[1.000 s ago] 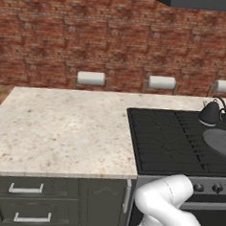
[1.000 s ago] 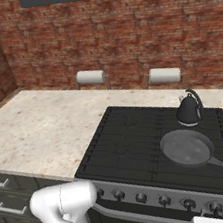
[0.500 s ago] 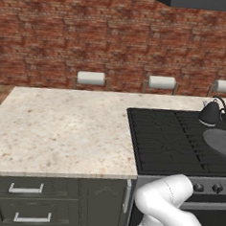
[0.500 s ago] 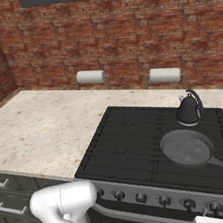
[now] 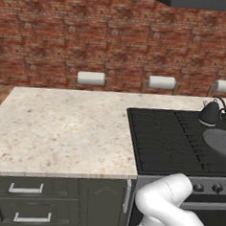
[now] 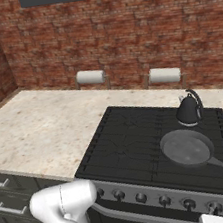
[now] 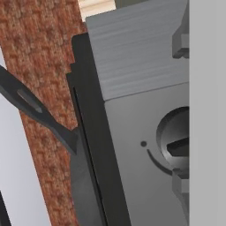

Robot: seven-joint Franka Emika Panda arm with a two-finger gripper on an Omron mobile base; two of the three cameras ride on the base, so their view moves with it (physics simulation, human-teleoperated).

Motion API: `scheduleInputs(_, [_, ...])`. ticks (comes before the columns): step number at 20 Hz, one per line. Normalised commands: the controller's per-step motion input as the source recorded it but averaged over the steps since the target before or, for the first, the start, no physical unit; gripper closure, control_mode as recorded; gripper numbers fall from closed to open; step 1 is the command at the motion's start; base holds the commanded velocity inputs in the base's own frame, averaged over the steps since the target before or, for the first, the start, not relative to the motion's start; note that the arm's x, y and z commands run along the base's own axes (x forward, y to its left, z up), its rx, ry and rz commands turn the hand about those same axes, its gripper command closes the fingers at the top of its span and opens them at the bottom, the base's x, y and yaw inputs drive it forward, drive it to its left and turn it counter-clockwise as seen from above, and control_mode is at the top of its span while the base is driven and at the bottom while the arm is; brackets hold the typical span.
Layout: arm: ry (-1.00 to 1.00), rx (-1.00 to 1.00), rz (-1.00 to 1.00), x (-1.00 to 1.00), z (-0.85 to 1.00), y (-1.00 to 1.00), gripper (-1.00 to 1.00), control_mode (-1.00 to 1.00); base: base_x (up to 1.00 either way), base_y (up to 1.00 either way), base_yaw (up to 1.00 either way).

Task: Pick the pan from the cabinet and place it on the stove. Then turn on the stove burner for the pan.

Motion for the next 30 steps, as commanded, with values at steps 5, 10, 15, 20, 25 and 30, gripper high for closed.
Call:
scheduleInputs(5, [0.0,-0.01,0.0,0.0,0.0,0.0,-1.0,-1.0,0.0,0.0,0.0])
scheduleInputs(10, [-0.02,-0.01,0.0,-0.02,0.0,0.02,-1.0,-1.0,0.0,0.0,0.0])
scheduleInputs(15, [-0.04,-0.01,0.0,-0.09,0.0,0.07,-1.0,-1.0,0.0,0.0,0.0])
scheduleInputs(20, [-0.03,0.0,0.0,-0.2,0.0,0.15,-1.0,-1.0,0.0,0.0,0.0])
scheduleInputs(25, [-0.03,0.0,0.05,-0.13,0.0,0.27,-1.0,-1.0,0.0,0.0,0.0])
scheduleInputs(30, [0.0,0.0,0.07,0.02,0.0,0.26,-1.0,-1.0,0.0,0.0,0.0])
